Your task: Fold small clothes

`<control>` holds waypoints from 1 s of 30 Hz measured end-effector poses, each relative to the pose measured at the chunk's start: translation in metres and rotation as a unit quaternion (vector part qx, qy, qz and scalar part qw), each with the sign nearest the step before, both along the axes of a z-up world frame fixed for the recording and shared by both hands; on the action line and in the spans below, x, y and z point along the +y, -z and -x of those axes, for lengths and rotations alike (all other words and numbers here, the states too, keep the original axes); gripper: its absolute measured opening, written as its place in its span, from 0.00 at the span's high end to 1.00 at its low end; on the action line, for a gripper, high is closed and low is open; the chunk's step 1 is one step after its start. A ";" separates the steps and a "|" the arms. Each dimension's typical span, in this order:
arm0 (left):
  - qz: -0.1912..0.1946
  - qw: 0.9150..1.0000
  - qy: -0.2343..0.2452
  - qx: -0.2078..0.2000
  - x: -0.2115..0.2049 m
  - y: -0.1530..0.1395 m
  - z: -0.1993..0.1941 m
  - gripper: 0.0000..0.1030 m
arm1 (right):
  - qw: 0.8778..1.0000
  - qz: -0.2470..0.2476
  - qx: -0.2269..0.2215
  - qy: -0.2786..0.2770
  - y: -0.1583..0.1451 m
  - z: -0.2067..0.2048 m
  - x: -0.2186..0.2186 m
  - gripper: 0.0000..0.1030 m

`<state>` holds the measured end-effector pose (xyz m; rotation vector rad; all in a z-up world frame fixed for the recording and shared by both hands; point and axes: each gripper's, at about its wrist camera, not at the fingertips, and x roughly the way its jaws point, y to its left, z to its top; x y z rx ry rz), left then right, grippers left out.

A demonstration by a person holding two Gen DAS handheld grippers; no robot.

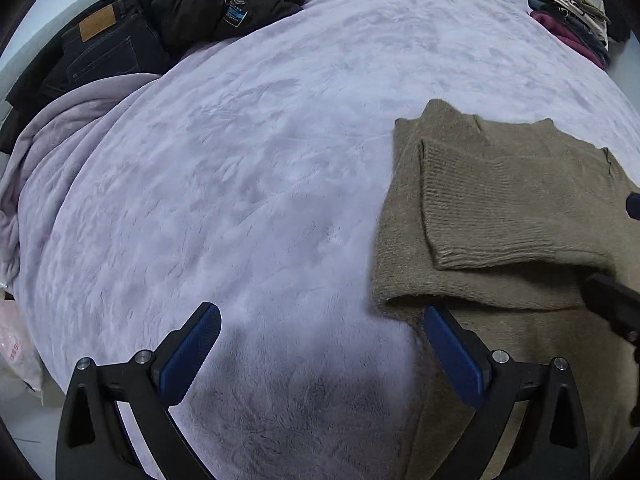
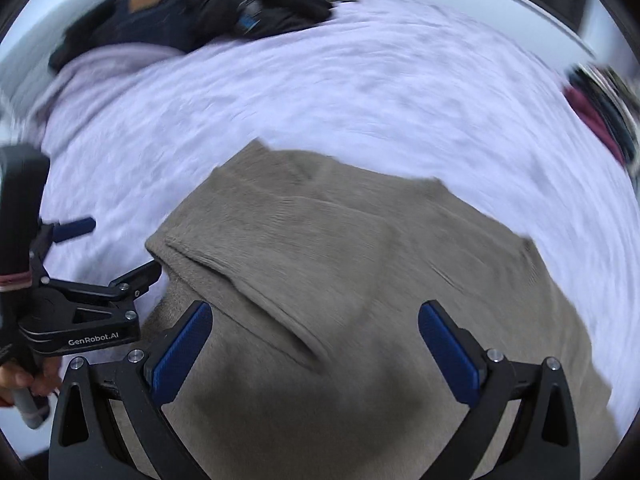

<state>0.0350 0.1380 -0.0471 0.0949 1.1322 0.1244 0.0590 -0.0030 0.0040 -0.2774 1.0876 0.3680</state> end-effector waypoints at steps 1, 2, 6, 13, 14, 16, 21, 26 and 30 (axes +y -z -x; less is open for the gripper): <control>-0.006 1.000 0.002 0.004 -0.002 0.005 -0.004 0.02 | 1.000 0.022 -0.001 -0.016 0.008 -0.002 0.013 0.01; -0.008 1.000 0.004 0.007 -0.004 0.009 -0.006 0.02 | 0.998 0.053 -0.004 -0.034 0.019 -0.006 0.028 0.01; -0.002 1.000 -0.013 0.006 -0.004 0.012 -0.014 0.02 | 0.991 0.124 -0.017 -0.040 0.045 -0.018 0.043 0.83; -0.020 1.000 -0.021 0.003 -0.012 0.012 -0.019 0.02 | 0.974 -0.120 -0.060 0.181 -0.023 -0.021 -0.083 0.90; -0.022 1.000 -0.022 0.004 -0.013 0.013 -0.019 0.02 | 0.963 -0.141 -0.063 0.219 -0.026 -0.015 -0.108 0.90; -0.023 0.999 -0.023 0.005 -0.013 0.014 -0.020 0.02 | 0.941 -0.180 -0.044 0.283 -0.017 -0.003 -0.155 0.90; -0.038 0.999 -0.017 0.007 -0.019 0.017 -0.021 0.02 | 0.877 -0.284 0.053 0.383 0.049 0.018 -0.237 0.85; -0.041 0.999 -0.017 0.010 -0.018 0.017 -0.023 0.02 | 0.807 -0.414 0.071 0.416 0.070 0.035 -0.266 0.44; -0.047 0.999 -0.018 0.013 -0.020 0.017 -0.023 0.02 | 0.780 -0.454 0.080 0.422 0.072 0.018 -0.271 0.53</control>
